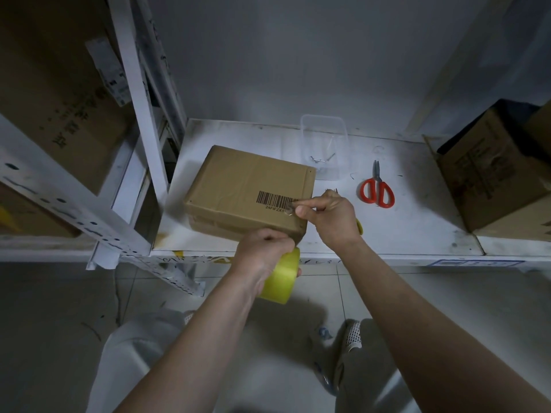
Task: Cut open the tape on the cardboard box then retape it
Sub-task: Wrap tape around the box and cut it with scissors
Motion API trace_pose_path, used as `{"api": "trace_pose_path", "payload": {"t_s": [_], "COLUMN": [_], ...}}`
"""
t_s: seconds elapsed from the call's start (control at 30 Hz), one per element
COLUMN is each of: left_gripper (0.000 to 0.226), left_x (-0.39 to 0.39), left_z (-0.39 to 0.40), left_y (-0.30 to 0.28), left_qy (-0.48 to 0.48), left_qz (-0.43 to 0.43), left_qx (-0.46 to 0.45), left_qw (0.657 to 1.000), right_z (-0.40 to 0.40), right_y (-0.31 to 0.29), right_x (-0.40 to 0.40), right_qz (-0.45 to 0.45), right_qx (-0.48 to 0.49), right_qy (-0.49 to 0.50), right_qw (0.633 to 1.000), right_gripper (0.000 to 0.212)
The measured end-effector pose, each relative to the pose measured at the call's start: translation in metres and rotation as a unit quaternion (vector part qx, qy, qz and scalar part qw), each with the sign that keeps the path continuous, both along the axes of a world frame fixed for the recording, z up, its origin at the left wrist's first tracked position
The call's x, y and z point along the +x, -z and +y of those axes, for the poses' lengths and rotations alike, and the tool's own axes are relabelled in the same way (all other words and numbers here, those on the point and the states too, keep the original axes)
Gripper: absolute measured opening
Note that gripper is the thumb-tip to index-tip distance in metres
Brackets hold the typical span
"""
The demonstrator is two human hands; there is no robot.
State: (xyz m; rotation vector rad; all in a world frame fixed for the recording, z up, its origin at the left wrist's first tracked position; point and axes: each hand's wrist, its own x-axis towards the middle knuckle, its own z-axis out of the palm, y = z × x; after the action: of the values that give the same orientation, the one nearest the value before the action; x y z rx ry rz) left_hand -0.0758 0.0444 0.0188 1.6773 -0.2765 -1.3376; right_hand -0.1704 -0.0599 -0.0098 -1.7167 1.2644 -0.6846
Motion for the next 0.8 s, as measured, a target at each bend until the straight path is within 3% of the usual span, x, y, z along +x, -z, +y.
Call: {"api": "trace_pose_path", "payload": {"t_s": [0.43, 0.6, 0.8], "left_gripper": [0.01, 0.01, 0.013], "left_x": [0.0, -0.001, 0.003], "left_z": [-0.001, 0.0, 0.002], "left_y": [0.004, 0.006, 0.01], "left_qy": [-0.003, 0.003, 0.023], "left_qz": [0.009, 0.02, 0.026], "left_qx": [0.004, 0.001, -0.001], "left_qw": [1.0, 1.0, 0.999], "right_z": [0.002, -0.004, 0.004], "right_y": [0.006, 0.002, 0.013], "right_x": [-0.001, -0.001, 0.008], "right_qz": [0.0, 0.015, -0.014], "right_qx": [-0.011, 0.008, -0.023], "right_qy": [0.01, 0.036, 0.023], "right_qw": [1.0, 0.999, 0.999], "right_gripper": [0.018, 0.038, 0.006]}}
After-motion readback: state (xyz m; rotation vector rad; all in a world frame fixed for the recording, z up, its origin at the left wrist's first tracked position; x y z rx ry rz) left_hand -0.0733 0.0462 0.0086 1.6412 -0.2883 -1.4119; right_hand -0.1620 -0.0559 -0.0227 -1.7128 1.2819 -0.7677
